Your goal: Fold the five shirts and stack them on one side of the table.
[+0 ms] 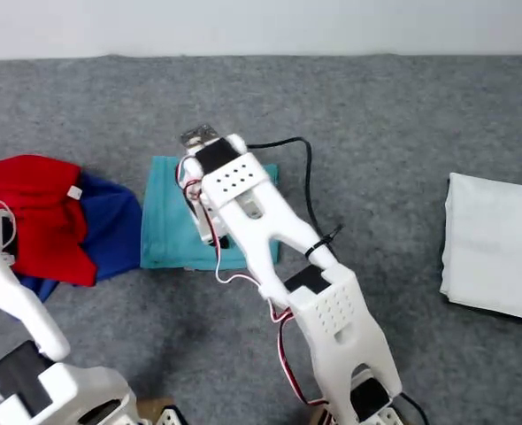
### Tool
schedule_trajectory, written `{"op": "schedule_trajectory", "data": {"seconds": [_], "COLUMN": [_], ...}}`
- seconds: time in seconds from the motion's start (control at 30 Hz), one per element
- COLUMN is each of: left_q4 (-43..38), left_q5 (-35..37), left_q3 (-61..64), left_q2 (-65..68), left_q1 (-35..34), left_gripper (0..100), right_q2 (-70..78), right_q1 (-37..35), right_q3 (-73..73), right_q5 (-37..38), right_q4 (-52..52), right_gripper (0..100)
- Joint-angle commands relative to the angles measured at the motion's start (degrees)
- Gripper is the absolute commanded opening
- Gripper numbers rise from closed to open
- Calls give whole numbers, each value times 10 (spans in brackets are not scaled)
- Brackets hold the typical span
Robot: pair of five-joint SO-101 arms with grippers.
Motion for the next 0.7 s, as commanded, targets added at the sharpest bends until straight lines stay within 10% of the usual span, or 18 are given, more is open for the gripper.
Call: {"op": "schedule_trajectory", "data": {"seconds": [0.0, 0.47, 0.67], "left_q4": [-11, -18, -18], "left_q5": [-2, -2, -2], "left_q3": [0, 0, 0], "left_q2": [-25, -25, -25], "left_q1": [3, 4, 4], "left_gripper": [15, 15, 15], "right_q2": [-14, 134, 129], "right_q1": [24, 24, 63], "right_q3": [-4, -7, -7], "right_q5": [-7, -8, -4], "right_q4": [22, 14, 15], "right_gripper": [311, 308, 107]}}
